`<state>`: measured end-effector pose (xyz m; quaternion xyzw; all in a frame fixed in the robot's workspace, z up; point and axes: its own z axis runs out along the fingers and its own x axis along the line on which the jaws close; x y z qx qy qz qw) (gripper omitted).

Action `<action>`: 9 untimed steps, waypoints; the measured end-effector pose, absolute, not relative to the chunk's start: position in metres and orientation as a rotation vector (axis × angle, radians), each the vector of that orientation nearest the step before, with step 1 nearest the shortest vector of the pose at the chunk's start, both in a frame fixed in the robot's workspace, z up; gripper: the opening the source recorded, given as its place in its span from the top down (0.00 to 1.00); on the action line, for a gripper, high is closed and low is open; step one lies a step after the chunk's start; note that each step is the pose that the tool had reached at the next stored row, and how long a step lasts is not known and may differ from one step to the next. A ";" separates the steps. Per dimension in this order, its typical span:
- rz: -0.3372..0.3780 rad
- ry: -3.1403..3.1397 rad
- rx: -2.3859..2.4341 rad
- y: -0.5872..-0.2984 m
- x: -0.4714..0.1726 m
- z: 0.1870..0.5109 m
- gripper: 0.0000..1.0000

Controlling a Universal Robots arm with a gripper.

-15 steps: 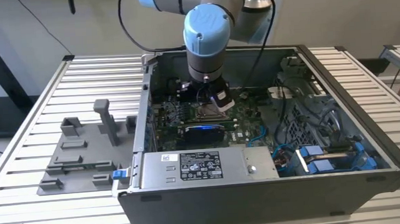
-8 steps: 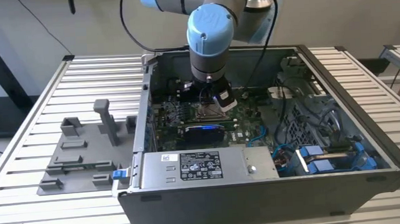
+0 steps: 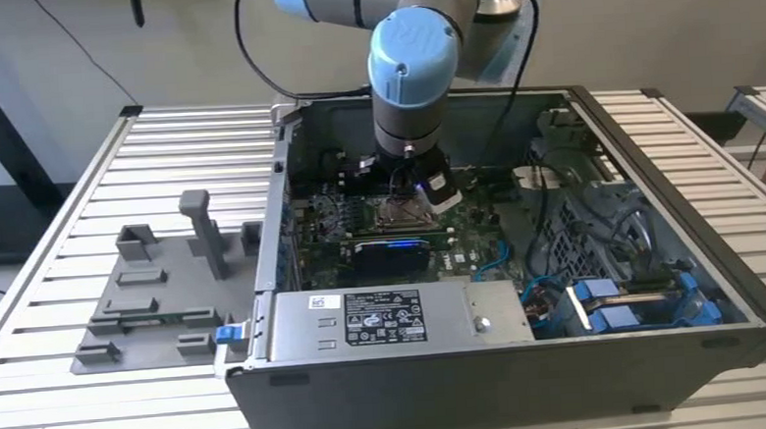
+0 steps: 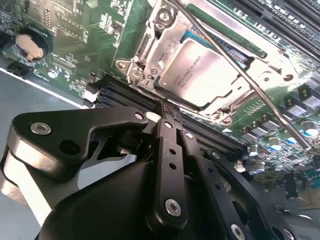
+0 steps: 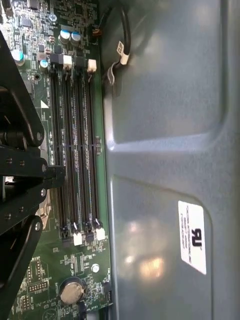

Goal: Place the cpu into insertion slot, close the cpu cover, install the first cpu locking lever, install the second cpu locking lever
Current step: 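Install the first cpu locking lever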

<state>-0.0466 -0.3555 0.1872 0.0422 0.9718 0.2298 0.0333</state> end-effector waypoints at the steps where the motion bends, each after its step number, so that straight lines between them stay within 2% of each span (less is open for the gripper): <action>1: 0.707 2.990 0.130 -0.355 -0.046 0.187 0.89; 9: 0.707 2.990 0.130 -0.355 -0.037 0.187 0.89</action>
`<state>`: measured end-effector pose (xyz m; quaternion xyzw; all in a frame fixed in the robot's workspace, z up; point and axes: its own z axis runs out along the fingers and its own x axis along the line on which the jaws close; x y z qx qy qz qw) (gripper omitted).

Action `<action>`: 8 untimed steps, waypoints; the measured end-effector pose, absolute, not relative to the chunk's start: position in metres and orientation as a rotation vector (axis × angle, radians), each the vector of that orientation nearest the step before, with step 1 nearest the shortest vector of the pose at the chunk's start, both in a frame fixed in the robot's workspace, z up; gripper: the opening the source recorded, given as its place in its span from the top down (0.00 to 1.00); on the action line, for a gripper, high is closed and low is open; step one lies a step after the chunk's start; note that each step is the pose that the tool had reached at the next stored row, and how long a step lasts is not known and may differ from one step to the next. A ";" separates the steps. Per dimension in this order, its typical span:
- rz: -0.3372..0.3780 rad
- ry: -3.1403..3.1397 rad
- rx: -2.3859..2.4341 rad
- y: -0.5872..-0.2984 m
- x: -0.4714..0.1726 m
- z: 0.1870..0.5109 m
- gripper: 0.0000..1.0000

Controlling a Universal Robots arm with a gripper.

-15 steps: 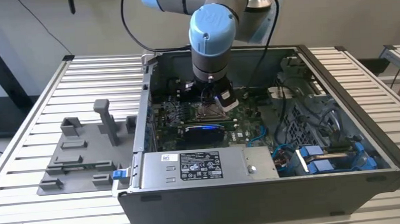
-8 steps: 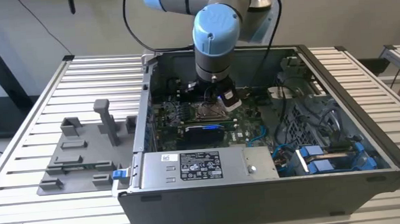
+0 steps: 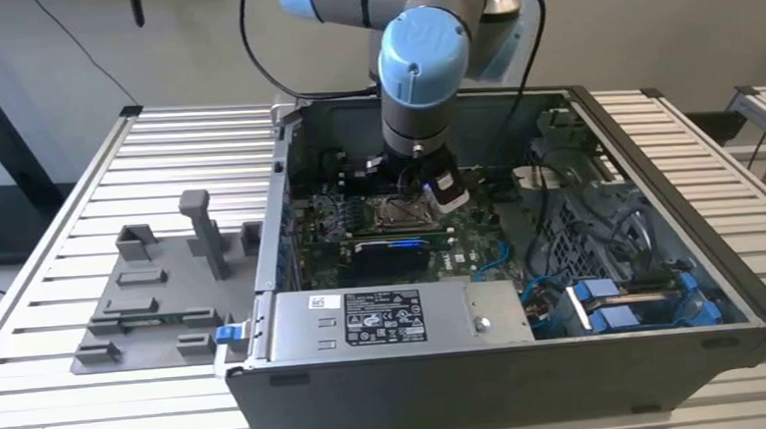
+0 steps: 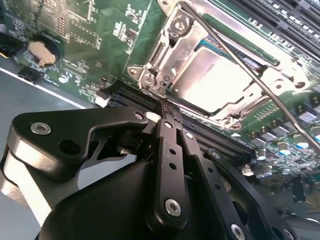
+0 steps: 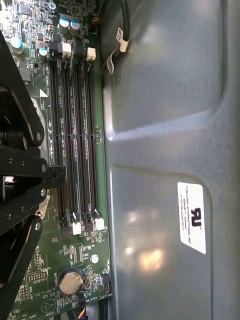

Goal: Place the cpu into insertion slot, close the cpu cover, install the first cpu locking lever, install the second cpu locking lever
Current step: 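Install the first cpu locking lever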

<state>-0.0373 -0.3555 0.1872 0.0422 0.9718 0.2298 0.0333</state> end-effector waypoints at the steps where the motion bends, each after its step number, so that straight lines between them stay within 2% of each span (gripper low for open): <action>1: 0.707 2.990 0.130 -0.355 -0.037 0.187 0.89; 8: 0.713 2.989 0.130 -0.355 -0.035 0.186 0.89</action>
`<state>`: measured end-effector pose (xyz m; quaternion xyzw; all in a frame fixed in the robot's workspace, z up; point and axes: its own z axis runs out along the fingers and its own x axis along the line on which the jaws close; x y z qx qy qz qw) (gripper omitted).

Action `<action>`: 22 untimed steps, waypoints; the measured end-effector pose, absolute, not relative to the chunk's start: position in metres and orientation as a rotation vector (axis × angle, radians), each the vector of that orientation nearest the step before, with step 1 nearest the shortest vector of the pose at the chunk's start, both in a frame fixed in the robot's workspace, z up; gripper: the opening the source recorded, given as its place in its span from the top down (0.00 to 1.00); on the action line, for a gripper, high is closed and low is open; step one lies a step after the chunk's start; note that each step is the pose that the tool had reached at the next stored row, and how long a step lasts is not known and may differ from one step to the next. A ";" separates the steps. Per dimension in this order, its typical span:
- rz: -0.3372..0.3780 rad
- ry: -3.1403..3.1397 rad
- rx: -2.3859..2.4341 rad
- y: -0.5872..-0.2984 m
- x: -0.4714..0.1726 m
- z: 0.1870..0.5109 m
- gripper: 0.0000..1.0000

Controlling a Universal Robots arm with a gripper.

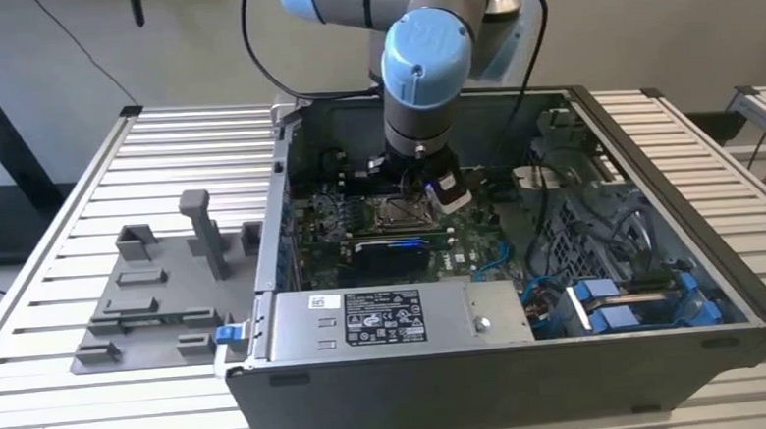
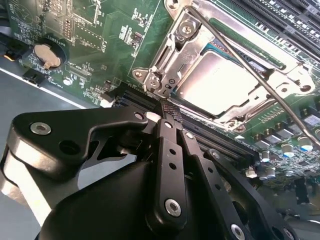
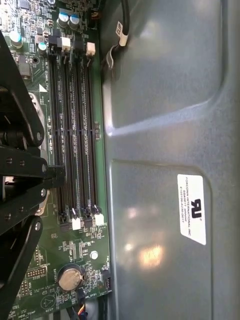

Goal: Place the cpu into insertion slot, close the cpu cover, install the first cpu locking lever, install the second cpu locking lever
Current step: 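Install the first cpu locking lever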

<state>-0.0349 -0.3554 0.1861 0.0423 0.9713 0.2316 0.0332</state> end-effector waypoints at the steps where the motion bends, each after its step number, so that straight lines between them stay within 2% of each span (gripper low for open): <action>1: 0.713 2.989 0.130 -0.356 -0.035 0.186 0.89; 12: 0.752 2.980 0.131 -0.355 -0.035 0.183 0.89; 22: 0.752 2.980 0.133 -0.355 -0.035 0.194 0.89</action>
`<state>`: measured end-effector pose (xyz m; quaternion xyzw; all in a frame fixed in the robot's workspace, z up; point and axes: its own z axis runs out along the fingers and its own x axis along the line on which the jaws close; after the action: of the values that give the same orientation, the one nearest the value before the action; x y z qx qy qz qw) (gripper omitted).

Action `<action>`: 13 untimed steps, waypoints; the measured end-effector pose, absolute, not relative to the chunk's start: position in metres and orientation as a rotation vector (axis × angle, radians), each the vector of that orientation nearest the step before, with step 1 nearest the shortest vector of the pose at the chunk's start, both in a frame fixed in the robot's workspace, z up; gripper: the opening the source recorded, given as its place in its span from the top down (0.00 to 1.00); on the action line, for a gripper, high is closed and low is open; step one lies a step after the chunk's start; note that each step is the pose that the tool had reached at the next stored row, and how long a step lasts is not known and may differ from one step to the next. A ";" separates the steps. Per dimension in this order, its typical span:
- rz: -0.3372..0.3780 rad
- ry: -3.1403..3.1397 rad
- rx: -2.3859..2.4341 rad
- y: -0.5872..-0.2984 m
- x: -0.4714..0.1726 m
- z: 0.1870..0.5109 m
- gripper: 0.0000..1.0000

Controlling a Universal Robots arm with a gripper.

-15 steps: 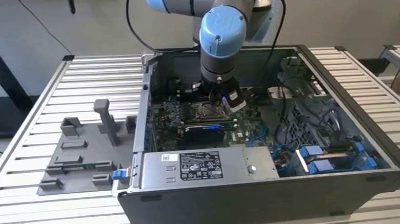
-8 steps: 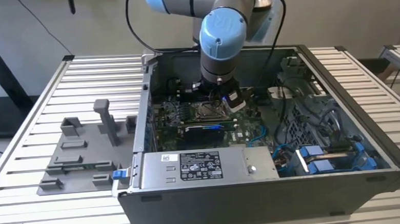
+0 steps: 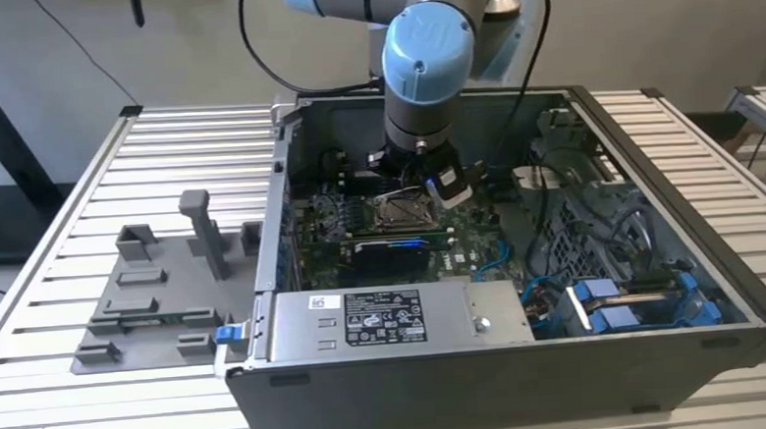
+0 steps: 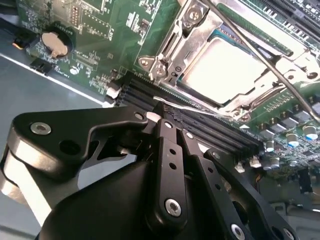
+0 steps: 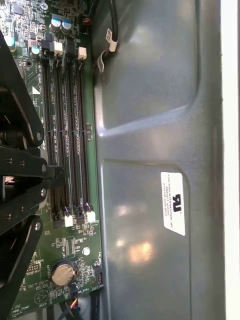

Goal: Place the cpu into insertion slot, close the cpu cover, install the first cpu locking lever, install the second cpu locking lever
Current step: 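Install the first cpu locking lever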

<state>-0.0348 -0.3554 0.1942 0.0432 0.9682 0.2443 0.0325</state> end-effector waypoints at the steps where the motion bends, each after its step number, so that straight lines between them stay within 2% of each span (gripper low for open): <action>1: 0.752 2.980 0.133 -0.355 -0.035 0.194 0.89; 13: 0.751 2.981 0.133 -0.355 -0.035 0.197 0.89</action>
<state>-0.0349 -0.3555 0.1965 0.0431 0.9683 0.2440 0.0324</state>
